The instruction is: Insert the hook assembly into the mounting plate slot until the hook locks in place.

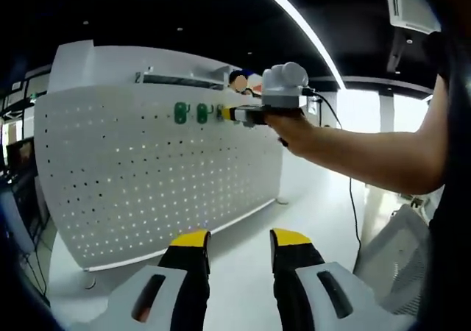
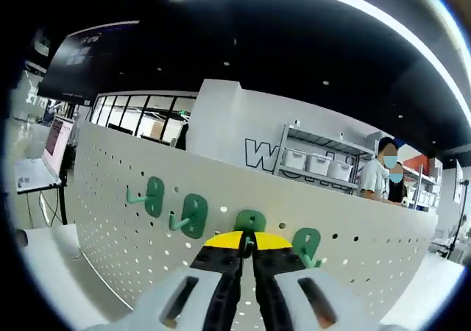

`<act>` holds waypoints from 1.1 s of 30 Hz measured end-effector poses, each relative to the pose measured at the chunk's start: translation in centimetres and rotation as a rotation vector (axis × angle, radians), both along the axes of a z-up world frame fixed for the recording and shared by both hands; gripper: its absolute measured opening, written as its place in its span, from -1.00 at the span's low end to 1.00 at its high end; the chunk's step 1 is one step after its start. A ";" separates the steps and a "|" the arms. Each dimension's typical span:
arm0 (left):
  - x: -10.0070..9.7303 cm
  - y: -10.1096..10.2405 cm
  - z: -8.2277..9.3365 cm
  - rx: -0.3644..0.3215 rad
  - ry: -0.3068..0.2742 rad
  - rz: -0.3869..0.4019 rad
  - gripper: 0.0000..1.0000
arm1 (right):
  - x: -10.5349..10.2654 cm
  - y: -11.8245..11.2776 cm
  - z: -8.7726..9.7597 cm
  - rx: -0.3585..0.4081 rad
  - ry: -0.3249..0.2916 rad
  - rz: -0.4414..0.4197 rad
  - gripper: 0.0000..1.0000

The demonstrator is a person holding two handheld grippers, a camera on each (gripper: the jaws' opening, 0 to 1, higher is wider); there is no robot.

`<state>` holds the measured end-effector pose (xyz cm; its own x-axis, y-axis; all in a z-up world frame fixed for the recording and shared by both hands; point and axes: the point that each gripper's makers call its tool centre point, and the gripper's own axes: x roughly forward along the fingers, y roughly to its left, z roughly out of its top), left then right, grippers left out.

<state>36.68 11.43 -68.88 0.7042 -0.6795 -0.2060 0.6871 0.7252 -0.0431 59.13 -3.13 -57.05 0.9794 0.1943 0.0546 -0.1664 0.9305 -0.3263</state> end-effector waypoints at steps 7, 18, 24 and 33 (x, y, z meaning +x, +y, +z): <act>0.0 0.1 0.0 0.001 -0.003 0.007 -0.34 | -0.1 -0.1 0.0 0.024 0.003 0.011 -0.92; -0.2 0.4 0.4 0.004 -0.012 0.023 -0.32 | -0.6 -0.5 -0.9 0.073 0.036 0.032 -0.80; -0.4 0.4 0.7 0.010 -0.019 0.033 -0.31 | -1.6 -0.8 -1.2 0.088 0.045 0.047 -0.73; -1.1 1.0 2.0 0.016 -0.046 0.061 -0.30 | -4.6 -1.3 -1.8 0.089 0.061 0.075 -0.61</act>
<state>35.57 12.38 -66.90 0.7534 -0.6317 -0.1825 0.6425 0.7663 -0.0005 54.56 -4.44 -58.81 0.9645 0.2637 0.0161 -0.2531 0.9397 -0.2299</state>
